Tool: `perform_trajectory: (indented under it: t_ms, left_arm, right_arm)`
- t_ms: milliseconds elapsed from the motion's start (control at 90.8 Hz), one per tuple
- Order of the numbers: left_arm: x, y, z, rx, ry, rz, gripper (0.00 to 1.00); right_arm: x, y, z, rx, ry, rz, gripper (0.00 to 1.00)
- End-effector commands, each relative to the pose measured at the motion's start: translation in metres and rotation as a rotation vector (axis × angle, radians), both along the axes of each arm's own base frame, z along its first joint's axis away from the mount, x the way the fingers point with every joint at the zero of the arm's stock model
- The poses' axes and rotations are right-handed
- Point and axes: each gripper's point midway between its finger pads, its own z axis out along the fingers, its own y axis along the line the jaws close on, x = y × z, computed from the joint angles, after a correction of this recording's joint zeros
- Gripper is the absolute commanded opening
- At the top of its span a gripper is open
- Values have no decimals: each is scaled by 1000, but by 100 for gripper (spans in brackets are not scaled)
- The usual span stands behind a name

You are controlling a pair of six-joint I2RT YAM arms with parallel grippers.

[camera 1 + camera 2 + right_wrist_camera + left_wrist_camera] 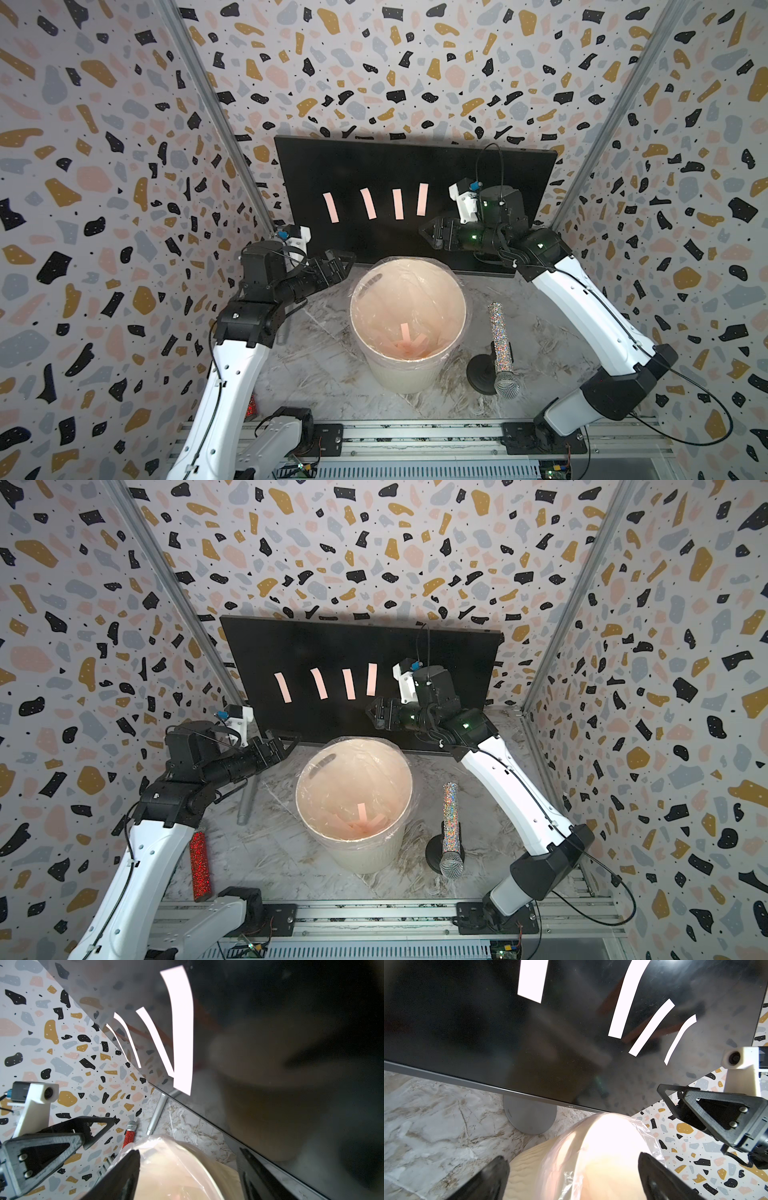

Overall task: Remove the sticky note from the monitor
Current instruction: Tear off the sticky note from the monitor.

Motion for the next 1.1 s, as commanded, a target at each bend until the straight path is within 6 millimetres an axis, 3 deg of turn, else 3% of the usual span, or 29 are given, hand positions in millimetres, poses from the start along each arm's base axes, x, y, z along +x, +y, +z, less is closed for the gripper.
perform_trajectory:
  t_ms: [0, 562, 1090]
  left_arm:
    - [-1, -3, 7, 4, -46, -22, 100]
    - [1, -3, 9, 13, -46, -25, 99]
    - [3, -4, 11, 16, -47, -28, 100]
  right_arm:
    - [4, 1, 27, 65, -60, -3, 75]
    - [33, 10, 37, 127, -68, -19, 60]
    - [47, 15, 45, 159, -81, -33, 46]
